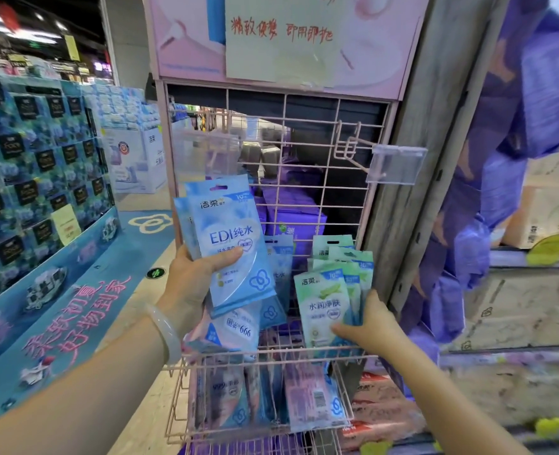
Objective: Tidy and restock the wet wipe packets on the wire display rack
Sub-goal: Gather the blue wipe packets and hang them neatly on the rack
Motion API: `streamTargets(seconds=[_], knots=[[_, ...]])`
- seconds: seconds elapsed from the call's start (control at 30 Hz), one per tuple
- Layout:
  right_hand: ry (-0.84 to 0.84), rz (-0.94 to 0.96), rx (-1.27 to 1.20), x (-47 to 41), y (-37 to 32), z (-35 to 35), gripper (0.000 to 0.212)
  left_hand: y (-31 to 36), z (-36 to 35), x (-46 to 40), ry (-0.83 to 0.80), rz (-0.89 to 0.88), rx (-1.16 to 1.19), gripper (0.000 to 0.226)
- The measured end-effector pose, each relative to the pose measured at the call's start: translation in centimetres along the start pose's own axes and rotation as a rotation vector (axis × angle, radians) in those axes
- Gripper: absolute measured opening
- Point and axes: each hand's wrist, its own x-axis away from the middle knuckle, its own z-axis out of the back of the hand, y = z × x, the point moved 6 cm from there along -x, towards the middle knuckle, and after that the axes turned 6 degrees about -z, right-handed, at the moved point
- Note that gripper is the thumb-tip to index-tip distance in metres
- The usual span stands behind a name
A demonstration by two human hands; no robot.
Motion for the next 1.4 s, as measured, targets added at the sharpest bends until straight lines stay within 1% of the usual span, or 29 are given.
streamTargets(seconds=[0.03, 0.07, 0.1, 0.17, 0.23, 0.3, 0.37, 0.43, 0.5, 0.53, 0.57, 0.6, 0.63, 0.67, 0.7, 0.73, 0.77, 0.8, 0.83, 0.87, 0.93, 1.0, 1.1, 1.17, 1.2, 1.27, 1.3, 1.37, 1.4], knots=[[-0.029, 0.006, -0.093, 0.2, -0.2, -0.2, 0.095, 0.1, 0.0, 0.0, -0.012, -0.002, -0.005, 0.036], [-0.042, 0.008, -0.17, 0.2, -0.4, -0.3, 0.103, 0.2, 0.0, 0.1, -0.02, -0.004, -0.008, 0.041], [-0.025, 0.012, -0.221, 0.3, -0.7, -0.3, 0.115, 0.3, 0.1, 0.1, -0.021, -0.009, -0.007, 0.044], [0.084, 0.033, -0.255, 0.8, -1.7, 0.0, 0.134, 0.5, 0.5, 0.1, -0.013, -0.015, -0.01, 0.047], [0.154, 0.044, -0.215, 1.4, -3.0, -0.6, 0.141, 0.6, 0.9, 0.0, -0.007, -0.017, -0.011, 0.04], [0.185, 0.051, -0.137, 1.8, -3.8, -2.0, 0.142, 0.8, 1.3, 0.0, 0.003, -0.023, -0.001, 0.028], [0.264, 0.07, -0.073, 2.0, -4.0, -2.4, 0.135, 1.0, 1.8, 0.0, 0.02, -0.024, -0.003, 0.024], [0.32, 0.067, -0.162, 1.9, -3.5, -1.7, 0.124, 1.3, 2.5, 0.1, 0.042, -0.022, -0.024, 0.03], [0.303, 0.018, -0.239, 1.5, -2.8, -1.2, 0.126, 1.7, 3.3, 0.1, 0.057, -0.025, -0.043, 0.044], [0.297, -0.004, -0.192, 1.5, -2.8, -1.0, 0.13, 1.8, 3.7, 0.1, 0.063, -0.033, -0.042, 0.047], [0.325, 0.007, -0.119, 1.7, -3.2, -0.8, 0.131, 1.9, 4.2, 0.0, 0.071, -0.04, -0.038, 0.048], [0.392, 0.069, -0.073, 2.1, -4.0, -0.4, 0.128, 1.9, 4.6, 0.0, 0.08, -0.046, -0.035, 0.049], [0.466, 0.177, -0.082, 2.7, -5.2, -0.1, 0.119, 1.9, 5.1, 0.0, 0.091, -0.048, -0.035, 0.051], [0.509, 0.308, -0.126, 3.4, -6.8, 0.0, 0.104, 2.0, 5.6, 0.0, 0.105, -0.049, -0.038, 0.054], [0.495, 0.433, -0.165, 4.1, -8.5, -0.4, 0.086, 2.0, 6.1, 0.0, 0.117, -0.052, -0.041, 0.055], [0.413, 0.518, -0.19, 4.4, -10.1, -1.2, 0.068, 2.1, 6.6, 0.0, 0.124, -0.057, -0.043, 0.055], [0.282, 0.556, -0.193, 4.4, -11.6, -2.5, 0.055, 2.2, 7.1, 0.0, 0.129, -0.066, -0.045, 0.052], [0.155, 0.557, -0.187, 4.0, -12.7, -3.9, 0.048, 2.4, 7.5, 0.0, 0.132, -0.076, -0.048, 0.049], [0.065, 0.511, -0.189, 3.3, -13.4, -5.0, 0.045, 2.7, 7.9, 0.1, 0.129, -0.087, -0.056, 0.045], [0.018, 0.44, -0.197, 2.4, -14.0, -5.8, 0.046, 3.0, 8.2, 0.1, 0.121, -0.101, -0.062, 0.039], [0.001, 0.331, -0.22, 1.0, -15.0, -6.4, 0.049, 3.6, 9.0, 0.2, 0.124, -0.122, -0.053, 0.033], [0.017, 0.297, -0.217, 0.1, -15.9, -6.7, 0.049, 4.0, 9.9, 0.3, 0.154, -0.125, -0.04, 0.04], [0.037, 0.317, -0.04, -0.5, -16.7, -7.2, 0.035, 4.2, 11.0, 0.5, 0.186, -0.121, -0.039, 0.055], [0.094, 0.291, -0.026, -1.0, -16.3, -7.1, 0.035, 4.2, 11.4, 0.6, 0.197, -0.119, -0.031, 0.067], [0.154, 0.248, -0.076, -1.3, -15.8, -6.7, 0.039, 4.1, 11.5, 0.5, 0.196, -0.12, -0.022, 0.07], [0.262, 0.143, -0.275, -1.7, -14.7, -5.9, 0.042, 3.9, 11.5, 0.3, 0.179, -0.121, -0.009, 0.06], [0.267, 0.101, -0.398, -1.9, -14.3, -5.9, 0.04, 3.7, 11.4, 0.2, 0.171, -0.115, -0.009, 0.05], [0.186, 0.033, -0.617, -2.4, -13.8, -6.8, 0.036, 3.4, 11.2, 0.0, 0.162, -0.104, -0.016, 0.032], [0.138, 0.013, -0.696, -2.5, -13.7, -7.3, 0.035, 3.3, 11.1, 0.0, 0.157, -0.098, -0.018, 0.027]])
